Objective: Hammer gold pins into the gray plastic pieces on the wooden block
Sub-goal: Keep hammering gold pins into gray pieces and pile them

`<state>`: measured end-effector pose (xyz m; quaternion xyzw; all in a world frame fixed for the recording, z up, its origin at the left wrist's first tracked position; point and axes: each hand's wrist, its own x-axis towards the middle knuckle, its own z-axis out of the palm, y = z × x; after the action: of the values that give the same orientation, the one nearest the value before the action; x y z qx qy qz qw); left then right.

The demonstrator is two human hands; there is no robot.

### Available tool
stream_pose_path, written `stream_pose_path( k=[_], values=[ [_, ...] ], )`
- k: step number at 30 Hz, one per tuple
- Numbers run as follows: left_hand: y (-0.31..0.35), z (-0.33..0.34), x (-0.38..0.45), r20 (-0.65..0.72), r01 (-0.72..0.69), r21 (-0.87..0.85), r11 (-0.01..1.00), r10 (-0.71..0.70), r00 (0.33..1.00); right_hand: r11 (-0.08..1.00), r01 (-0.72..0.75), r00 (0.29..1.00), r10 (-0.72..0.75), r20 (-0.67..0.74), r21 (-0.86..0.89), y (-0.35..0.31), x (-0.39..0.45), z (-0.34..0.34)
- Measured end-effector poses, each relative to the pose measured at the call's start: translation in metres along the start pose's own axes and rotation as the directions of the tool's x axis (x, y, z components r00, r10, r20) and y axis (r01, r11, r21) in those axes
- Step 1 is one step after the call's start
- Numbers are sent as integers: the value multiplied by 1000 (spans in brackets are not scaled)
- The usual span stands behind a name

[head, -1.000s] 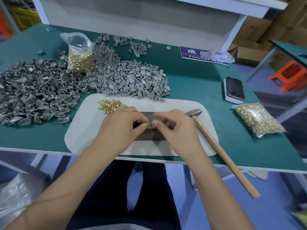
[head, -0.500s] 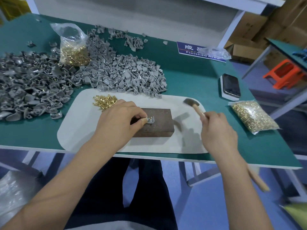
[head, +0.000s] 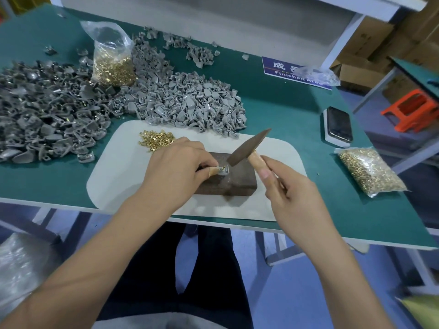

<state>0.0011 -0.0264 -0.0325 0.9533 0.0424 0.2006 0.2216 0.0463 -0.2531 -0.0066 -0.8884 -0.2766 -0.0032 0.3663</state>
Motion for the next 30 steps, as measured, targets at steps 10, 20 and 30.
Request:
stream_pose_path(
  k=[10,20,30],
  values=[
    [-2,-2,0,-27,-52,22,998,53,998,999,-26,999,27,35,-24,0,-3,9],
    [-6,-1,1,-7,-60,33,998,60,998,966,-34,999,31,-14,-258,-9,-3,3],
    [-7,-3,2,-4,-44,40,998,44,999,972,-50,997,36,-66,-229,-12,1,-7]
  ],
)
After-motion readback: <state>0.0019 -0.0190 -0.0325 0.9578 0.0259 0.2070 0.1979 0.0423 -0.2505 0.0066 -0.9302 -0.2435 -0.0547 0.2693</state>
